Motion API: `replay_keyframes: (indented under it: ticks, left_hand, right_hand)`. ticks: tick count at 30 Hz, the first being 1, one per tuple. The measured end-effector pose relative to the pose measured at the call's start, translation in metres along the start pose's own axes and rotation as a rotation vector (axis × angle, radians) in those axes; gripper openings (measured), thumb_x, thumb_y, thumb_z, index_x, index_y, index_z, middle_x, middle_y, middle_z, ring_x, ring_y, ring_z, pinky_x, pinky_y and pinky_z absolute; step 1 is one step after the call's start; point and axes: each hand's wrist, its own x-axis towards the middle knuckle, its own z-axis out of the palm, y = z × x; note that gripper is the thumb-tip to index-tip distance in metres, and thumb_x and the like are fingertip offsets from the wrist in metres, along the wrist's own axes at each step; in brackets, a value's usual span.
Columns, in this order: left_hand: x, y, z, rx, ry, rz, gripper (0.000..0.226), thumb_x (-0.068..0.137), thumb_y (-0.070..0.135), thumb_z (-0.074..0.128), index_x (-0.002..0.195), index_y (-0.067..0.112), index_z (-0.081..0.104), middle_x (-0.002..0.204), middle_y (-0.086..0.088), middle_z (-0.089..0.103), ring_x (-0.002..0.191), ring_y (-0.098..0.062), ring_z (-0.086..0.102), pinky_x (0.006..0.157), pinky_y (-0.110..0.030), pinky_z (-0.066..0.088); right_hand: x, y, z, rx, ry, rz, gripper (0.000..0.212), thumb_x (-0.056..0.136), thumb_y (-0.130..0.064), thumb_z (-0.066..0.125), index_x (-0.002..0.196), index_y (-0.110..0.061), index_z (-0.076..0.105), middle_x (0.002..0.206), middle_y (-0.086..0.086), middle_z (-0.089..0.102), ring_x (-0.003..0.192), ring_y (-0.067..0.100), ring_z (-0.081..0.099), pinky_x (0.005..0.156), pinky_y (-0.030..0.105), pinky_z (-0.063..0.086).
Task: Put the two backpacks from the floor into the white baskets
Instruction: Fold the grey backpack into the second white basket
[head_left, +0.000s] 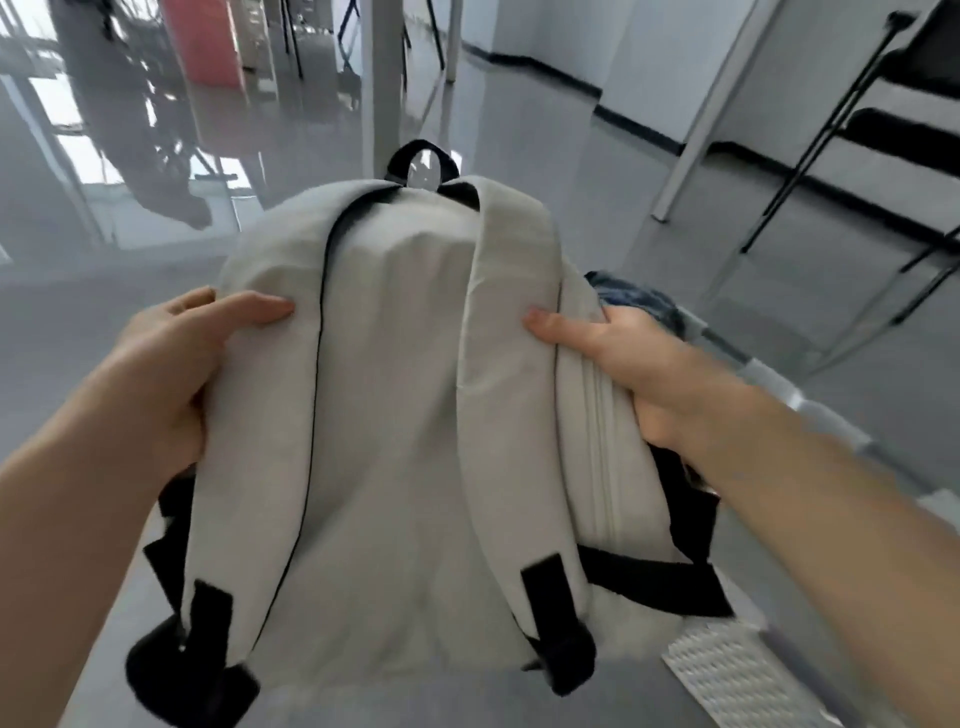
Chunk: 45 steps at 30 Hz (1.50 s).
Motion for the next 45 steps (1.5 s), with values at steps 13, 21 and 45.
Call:
replay_keyframes:
  ticks: [13, 21, 45]
  left_hand:
    - [-0.086, 0.033, 0.213, -0.080, -0.354, 0.128, 0.016, 0.080, 0.016, 0.070, 0.093, 0.007, 0.067, 0.077, -0.007, 0.070, 0.064, -0.019, 0.067, 0.059, -0.038, 0.060]
    - [-0.118, 0.010, 0.322, 0.023, -0.342, 0.434, 0.017, 0.075, 0.022, 0.066, 0.072, 0.014, 0.051, 0.065, 0.003, 0.051, 0.063, -0.016, 0.051, 0.063, -0.040, 0.050]
    - [-0.185, -0.069, 0.377, 0.707, -0.443, 1.519, 0.035, 0.060, -0.008, 0.069, 0.093, 0.001, 0.063, 0.087, -0.011, 0.057, 0.080, -0.023, 0.034, 0.070, -0.040, 0.044]
  right_hand:
    - [-0.073, -0.019, -0.200, 0.162, 0.554, 0.062, 0.021, 0.090, -0.029, 0.058, 0.094, -0.012, 0.069, 0.073, 0.007, 0.069, 0.061, 0.021, 0.064, 0.062, 0.031, 0.051]
    - [-0.085, 0.004, -0.254, 0.187, 0.816, 0.008, 0.016, 0.093, -0.024, 0.049, 0.091, -0.013, 0.061, 0.077, 0.005, 0.055, 0.064, 0.019, 0.050, 0.056, 0.025, 0.040]
    - [-0.095, -0.028, -0.238, -0.613, 0.803, 0.010, 0.068, 0.074, -0.042, 0.069, 0.125, -0.004, 0.045, 0.113, 0.011, 0.060, 0.097, 0.028, 0.060, 0.072, 0.031, 0.047]
